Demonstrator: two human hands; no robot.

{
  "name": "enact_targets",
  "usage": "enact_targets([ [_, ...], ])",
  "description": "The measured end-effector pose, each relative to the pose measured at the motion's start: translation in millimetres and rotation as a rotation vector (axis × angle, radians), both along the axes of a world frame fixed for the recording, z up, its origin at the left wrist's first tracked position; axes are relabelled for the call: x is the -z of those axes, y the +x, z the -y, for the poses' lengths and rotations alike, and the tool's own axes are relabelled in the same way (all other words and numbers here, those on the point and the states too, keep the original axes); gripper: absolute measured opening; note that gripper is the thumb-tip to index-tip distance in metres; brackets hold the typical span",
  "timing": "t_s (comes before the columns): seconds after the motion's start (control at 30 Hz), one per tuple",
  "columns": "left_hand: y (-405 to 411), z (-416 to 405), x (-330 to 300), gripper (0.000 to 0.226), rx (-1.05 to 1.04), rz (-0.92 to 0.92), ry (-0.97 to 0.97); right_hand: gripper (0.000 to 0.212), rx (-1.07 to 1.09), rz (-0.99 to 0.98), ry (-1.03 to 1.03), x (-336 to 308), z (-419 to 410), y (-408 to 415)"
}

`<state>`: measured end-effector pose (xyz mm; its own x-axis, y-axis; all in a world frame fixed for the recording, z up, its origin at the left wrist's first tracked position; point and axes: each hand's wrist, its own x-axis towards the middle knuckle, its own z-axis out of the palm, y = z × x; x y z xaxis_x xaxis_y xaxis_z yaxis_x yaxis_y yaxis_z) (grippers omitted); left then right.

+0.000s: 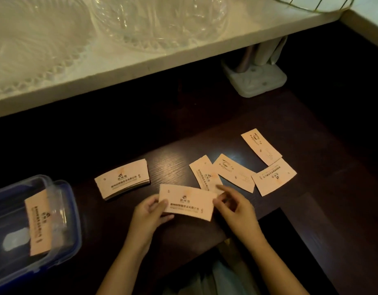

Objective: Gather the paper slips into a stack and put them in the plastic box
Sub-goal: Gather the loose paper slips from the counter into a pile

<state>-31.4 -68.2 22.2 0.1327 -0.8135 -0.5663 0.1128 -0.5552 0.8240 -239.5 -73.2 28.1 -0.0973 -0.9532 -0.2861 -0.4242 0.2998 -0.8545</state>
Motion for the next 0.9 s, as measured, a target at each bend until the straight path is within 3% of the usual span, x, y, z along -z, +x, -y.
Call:
enact_targets([
  [0.13,9.2,-1.1,8.7,0.016,-0.147,-0.045,0.004,0.05,0.144,-0.518,-0.056,20.1,5.3,-1.4],
  [0.27,17.3,-10.0,13.2,0.018,-0.191,-0.064,-0.001,0.059,0.118,-0.694,-0.092,36.5,3.5,10.9],
  [0.4,23.5,-16.2,14.0,0.019,-0.222,-0.064,0.002,0.049,0.183,-0.55,-0.05,39.0,5.9,19.3],
  [0.53,24.5,-15.7,13.1,0.018,-0.243,-0.093,0.002,0.034,0.308,-0.06,-0.109,25.2,3.5,10.1],
  [0.7,14.0,-11.1,7.0,0.019,-0.202,-0.177,0.001,0.027,0.298,0.314,-0.109,-8.0,2.1,-19.3],
  [0.77,3.3,-7.4,2.7,0.02,-0.165,-0.226,0.005,0.022,0.207,0.378,-0.025,-16.6,1.7,-25.9],
  [0.9,-24.9,3.0,-5.0,0.021,-0.081,-0.279,-0.012,0.025,0.168,0.264,0.012,-20.1,0.4,-23.9],
])
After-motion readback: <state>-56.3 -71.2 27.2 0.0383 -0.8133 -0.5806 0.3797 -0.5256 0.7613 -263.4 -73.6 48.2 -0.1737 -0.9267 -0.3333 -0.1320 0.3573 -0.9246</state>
